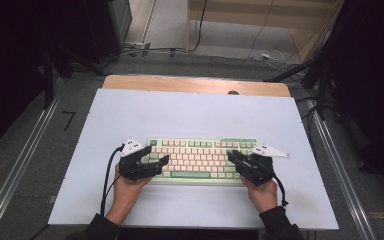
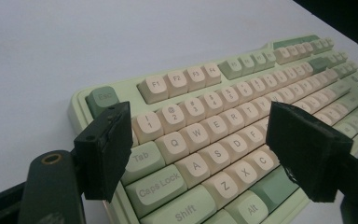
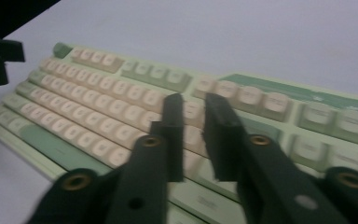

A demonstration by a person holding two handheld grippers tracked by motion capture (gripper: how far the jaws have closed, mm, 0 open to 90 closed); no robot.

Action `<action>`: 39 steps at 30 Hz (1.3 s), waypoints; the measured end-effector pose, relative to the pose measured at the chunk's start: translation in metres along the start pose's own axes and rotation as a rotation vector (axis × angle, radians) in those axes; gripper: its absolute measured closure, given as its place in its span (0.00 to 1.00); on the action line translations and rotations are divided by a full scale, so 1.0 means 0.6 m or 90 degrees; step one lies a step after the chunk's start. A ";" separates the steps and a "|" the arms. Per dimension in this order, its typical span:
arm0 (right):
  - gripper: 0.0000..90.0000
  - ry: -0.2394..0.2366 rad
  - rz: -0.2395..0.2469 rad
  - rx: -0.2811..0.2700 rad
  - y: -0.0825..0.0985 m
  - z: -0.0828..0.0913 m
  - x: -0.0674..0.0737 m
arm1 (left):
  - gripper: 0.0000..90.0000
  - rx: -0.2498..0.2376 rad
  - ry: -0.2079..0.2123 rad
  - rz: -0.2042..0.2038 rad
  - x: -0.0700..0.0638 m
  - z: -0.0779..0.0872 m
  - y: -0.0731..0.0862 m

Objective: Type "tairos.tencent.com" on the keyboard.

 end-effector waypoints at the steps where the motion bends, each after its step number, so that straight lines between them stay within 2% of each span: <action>1: 0.96 -0.004 0.008 0.005 -0.002 -0.007 0.008 | 0.26 0.002 -0.001 -0.001 0.000 0.000 0.001; 7: 0.97 -0.041 0.039 0.053 -0.002 -0.067 0.061 | 0.27 -0.005 0.002 0.005 0.002 0.004 0.000; 10: 0.97 -0.039 0.050 0.076 0.002 -0.088 0.072 | 0.27 -0.001 0.001 0.005 0.003 0.002 0.003; 13: 0.97 -0.032 0.045 0.079 -0.003 -0.098 0.073 | 0.27 -0.002 -0.001 0.006 0.003 0.005 0.004; 18: 0.97 -0.024 0.042 0.099 0.001 -0.106 0.069 | 0.28 -0.004 -0.001 0.008 0.005 0.002 0.003; 31: 0.97 -0.019 0.043 0.108 0.000 -0.114 0.069 | 0.28 -0.003 -0.001 0.008 0.003 0.004 0.003; 35: 0.97 -0.021 0.035 0.117 0.000 -0.114 0.071 | 0.28 -0.006 -0.001 0.012 0.004 0.002 0.002; 38: 0.97 -0.031 0.030 0.080 -0.017 -0.098 0.071 | 0.28 -0.002 -0.002 0.011 0.004 0.001 0.003; 39: 0.93 -0.034 0.027 0.066 -0.024 -0.092 0.070 | 0.28 -0.002 -0.003 0.010 0.004 0.002 0.003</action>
Point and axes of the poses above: each handheld gripper's, and its own axes: z roughly backward along the jaws, y roughly out of its underside, x roughly to its left, the point moved 8 cm from there along -z, roughly forward along the jaws, and after that the axes turned 1 degree about -x, right-handed, at the moved point
